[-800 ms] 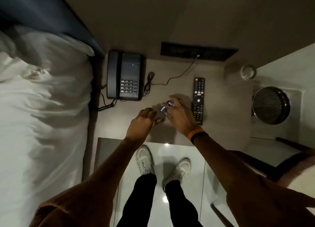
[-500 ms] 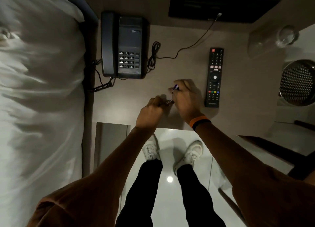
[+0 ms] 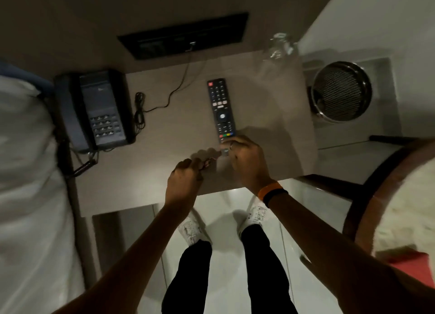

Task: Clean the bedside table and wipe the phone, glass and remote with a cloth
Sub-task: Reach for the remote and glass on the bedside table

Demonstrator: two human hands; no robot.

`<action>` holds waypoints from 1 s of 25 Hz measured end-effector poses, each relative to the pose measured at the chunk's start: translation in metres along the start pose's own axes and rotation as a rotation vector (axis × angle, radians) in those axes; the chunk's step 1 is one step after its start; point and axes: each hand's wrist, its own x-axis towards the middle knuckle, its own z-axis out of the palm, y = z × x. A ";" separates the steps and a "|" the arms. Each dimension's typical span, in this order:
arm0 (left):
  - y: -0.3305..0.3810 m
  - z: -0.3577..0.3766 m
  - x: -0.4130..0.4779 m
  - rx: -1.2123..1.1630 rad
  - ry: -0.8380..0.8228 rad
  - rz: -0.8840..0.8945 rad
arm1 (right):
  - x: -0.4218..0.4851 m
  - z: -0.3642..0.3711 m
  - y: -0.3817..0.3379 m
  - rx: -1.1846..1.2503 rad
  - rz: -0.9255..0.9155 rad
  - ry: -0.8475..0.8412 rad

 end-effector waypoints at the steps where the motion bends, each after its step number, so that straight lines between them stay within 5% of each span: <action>1: 0.028 0.001 0.007 -0.028 0.010 0.040 | -0.002 -0.019 0.017 0.062 0.086 0.046; 5: 0.147 0.006 0.058 -0.192 0.032 0.127 | -0.007 -0.092 0.087 0.128 0.400 0.230; 13: 0.304 0.058 0.172 -0.233 -0.056 0.234 | 0.015 -0.163 0.254 0.120 0.650 0.396; 21: 0.331 0.098 0.227 -0.300 -0.069 0.135 | 0.032 -0.145 0.322 0.255 0.795 0.370; 25: 0.298 0.090 0.195 -0.415 0.101 0.204 | 0.024 -0.142 0.313 0.295 0.779 0.408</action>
